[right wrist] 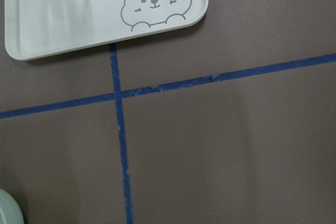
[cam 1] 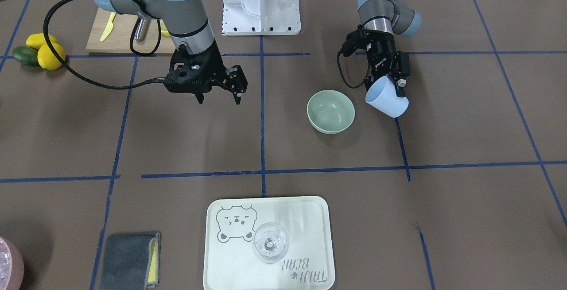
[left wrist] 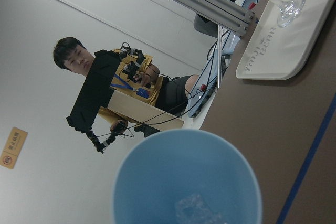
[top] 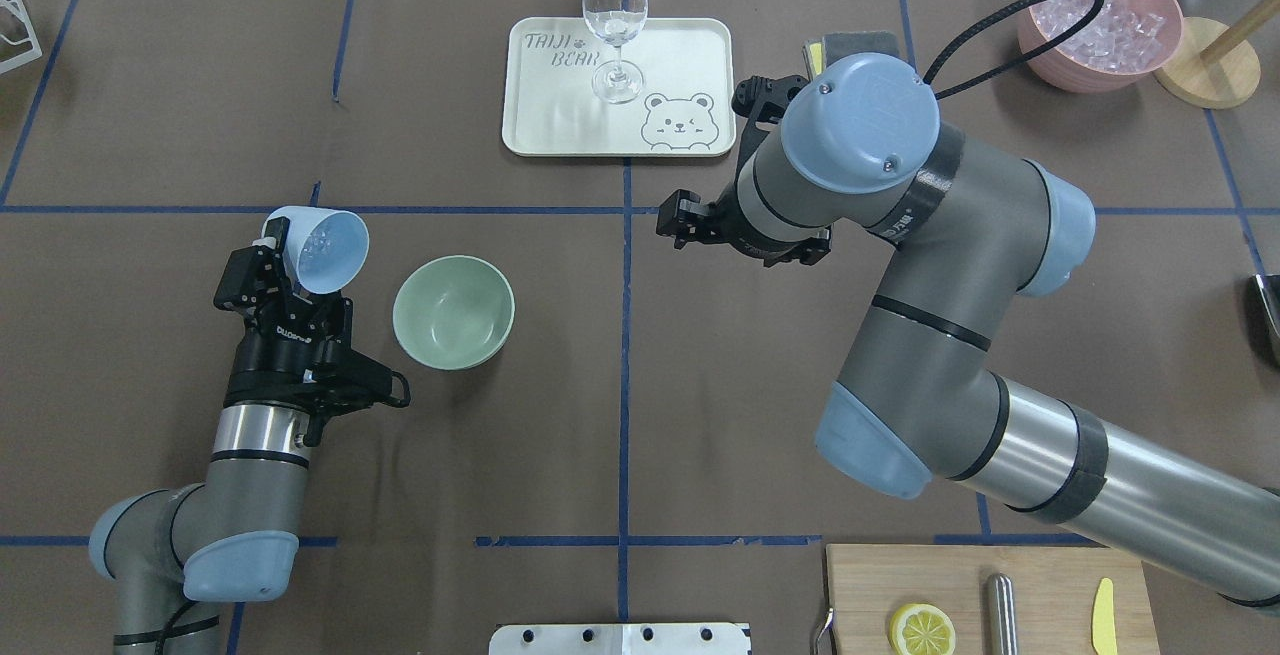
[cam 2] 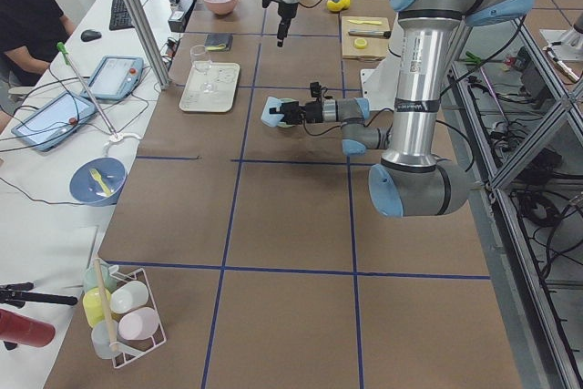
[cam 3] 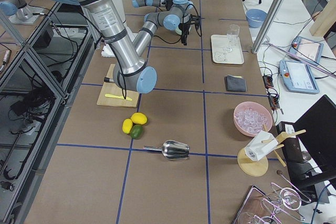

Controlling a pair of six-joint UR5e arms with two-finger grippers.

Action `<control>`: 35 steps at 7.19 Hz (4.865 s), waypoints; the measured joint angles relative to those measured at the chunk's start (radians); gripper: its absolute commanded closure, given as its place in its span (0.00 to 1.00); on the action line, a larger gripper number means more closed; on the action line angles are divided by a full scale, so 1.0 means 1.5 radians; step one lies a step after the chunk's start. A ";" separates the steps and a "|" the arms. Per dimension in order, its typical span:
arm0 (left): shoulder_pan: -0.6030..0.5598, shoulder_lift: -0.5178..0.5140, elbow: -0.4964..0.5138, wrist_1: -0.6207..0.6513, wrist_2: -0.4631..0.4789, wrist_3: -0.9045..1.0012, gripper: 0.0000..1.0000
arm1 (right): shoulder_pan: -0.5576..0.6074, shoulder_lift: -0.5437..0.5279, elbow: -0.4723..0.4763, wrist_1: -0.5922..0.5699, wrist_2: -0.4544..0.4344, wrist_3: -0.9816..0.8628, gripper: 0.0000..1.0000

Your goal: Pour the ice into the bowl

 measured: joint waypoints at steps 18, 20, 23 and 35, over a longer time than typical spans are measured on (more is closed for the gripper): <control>0.012 -0.060 0.051 0.012 0.098 0.537 1.00 | 0.011 -0.019 0.006 0.029 0.025 -0.001 0.00; 0.011 -0.061 0.024 0.009 0.090 0.545 1.00 | 0.011 -0.019 0.008 0.029 0.025 0.000 0.00; 0.007 -0.059 -0.022 0.008 0.029 0.581 1.00 | 0.011 -0.019 0.011 0.029 0.025 0.000 0.00; -0.072 0.149 -0.134 -0.008 -0.285 0.376 1.00 | 0.007 -0.018 0.016 0.026 0.022 0.001 0.00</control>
